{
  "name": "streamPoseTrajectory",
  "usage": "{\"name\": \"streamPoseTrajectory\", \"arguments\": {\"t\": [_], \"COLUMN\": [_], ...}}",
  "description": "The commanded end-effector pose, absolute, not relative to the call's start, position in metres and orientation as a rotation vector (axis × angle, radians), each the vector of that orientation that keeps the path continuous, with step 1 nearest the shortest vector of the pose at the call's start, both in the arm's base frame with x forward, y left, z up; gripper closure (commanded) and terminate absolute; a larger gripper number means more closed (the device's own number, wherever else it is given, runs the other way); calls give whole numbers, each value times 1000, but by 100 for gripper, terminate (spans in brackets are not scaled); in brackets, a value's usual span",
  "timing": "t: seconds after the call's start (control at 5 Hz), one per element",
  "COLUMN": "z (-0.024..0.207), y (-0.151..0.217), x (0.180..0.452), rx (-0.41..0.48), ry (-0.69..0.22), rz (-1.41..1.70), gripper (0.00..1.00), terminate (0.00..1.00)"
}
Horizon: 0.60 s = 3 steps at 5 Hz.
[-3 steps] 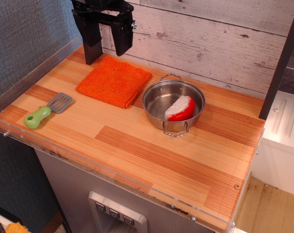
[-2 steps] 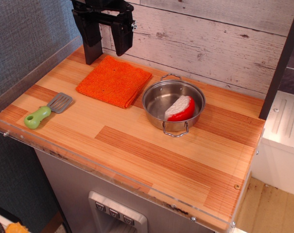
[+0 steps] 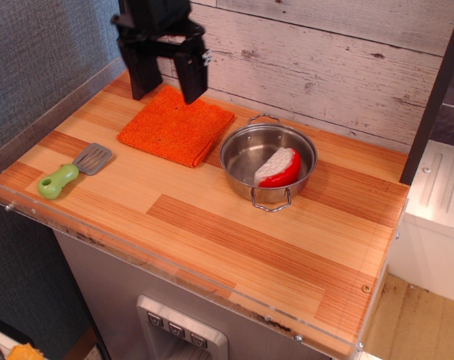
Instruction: Move the spatula to the far bottom right corner of table
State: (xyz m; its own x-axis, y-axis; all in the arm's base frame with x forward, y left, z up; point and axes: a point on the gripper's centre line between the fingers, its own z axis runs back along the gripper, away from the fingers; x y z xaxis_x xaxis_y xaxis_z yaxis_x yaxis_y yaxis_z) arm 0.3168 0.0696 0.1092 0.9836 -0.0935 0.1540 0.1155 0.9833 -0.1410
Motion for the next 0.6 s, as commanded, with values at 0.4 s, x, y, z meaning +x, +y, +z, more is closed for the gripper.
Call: {"name": "streamPoseTrajectory", "arguments": {"t": [0.4], "z": [49], "y": [162], "x": [281], "rx": [52], "ry": [-43], "rz": [-164], "gripper": [0], "terminate": [0]}}
